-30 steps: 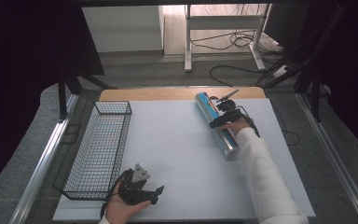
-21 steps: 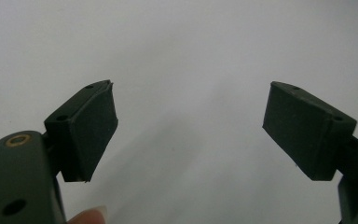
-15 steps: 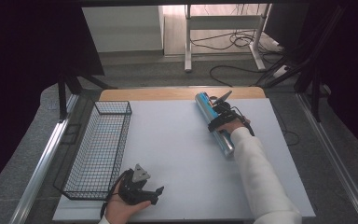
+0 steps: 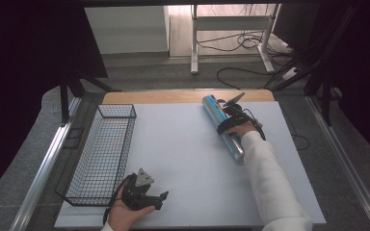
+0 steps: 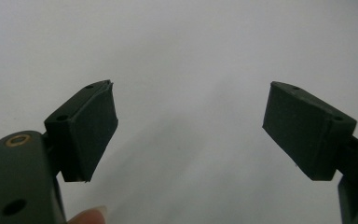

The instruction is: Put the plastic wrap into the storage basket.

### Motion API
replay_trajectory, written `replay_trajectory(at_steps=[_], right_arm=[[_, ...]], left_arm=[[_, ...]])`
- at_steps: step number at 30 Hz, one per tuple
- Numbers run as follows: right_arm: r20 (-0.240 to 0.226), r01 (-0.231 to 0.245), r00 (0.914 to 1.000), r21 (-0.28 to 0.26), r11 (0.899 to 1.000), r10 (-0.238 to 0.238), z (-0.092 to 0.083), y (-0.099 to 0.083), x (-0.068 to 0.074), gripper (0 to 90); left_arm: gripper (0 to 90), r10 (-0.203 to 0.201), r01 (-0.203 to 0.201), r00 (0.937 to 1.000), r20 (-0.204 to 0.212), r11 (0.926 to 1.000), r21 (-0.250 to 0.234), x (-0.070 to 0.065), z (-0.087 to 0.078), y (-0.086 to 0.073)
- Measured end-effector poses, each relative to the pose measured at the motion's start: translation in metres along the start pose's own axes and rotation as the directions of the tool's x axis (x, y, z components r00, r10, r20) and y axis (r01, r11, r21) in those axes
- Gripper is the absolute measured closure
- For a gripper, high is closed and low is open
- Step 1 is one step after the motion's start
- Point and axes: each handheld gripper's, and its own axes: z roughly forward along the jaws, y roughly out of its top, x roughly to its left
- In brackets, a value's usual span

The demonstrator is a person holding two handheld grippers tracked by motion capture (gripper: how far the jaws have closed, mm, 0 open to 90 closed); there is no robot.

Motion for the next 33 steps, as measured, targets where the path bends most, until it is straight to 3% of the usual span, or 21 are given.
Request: replay_trajectory(at_steps=[6,10,16,22,33], right_arm=[[-0.028,-0.019,0.9995,-0.045,0.999,0.018,-0.010,-0.001,-0.002,31.6],[-0.022,-0.003,0.9998,-0.036,0.999,0.002,-0.013,-0.005,-0.001,31.7],[-0.052,-0.005,0.9986,-0.050,0.999,0.002,-0.017,-0.010,-0.002,31.6],[-0.101,0.021,0.9944,-0.097,0.995,-0.031,-0.035,-0.017,0.006,31.6],[-0.140,0.095,0.9835,-0.138,0.986,-0.114,-0.060,-0.035,0.023,31.7]], left_arm=[[17.4,0.001,-0.001,1.0000,-0.004,1.0000,-0.001,0.000,0.000,0.000],[17.4,0.002,-0.002,1.0000,-0.002,1.0000,0.001,0.000,0.000,0.000],[17.4,0.002,-0.002,1.0000,-0.003,1.0000,0.004,0.000,0.001,0.000],[17.5,0.004,-0.004,1.0000,-0.004,1.0000,0.003,0.001,0.000,0.000],[17.5,0.001,-0.001,1.0000,-0.007,1.0000,0.002,0.001,0.000,0.000]])
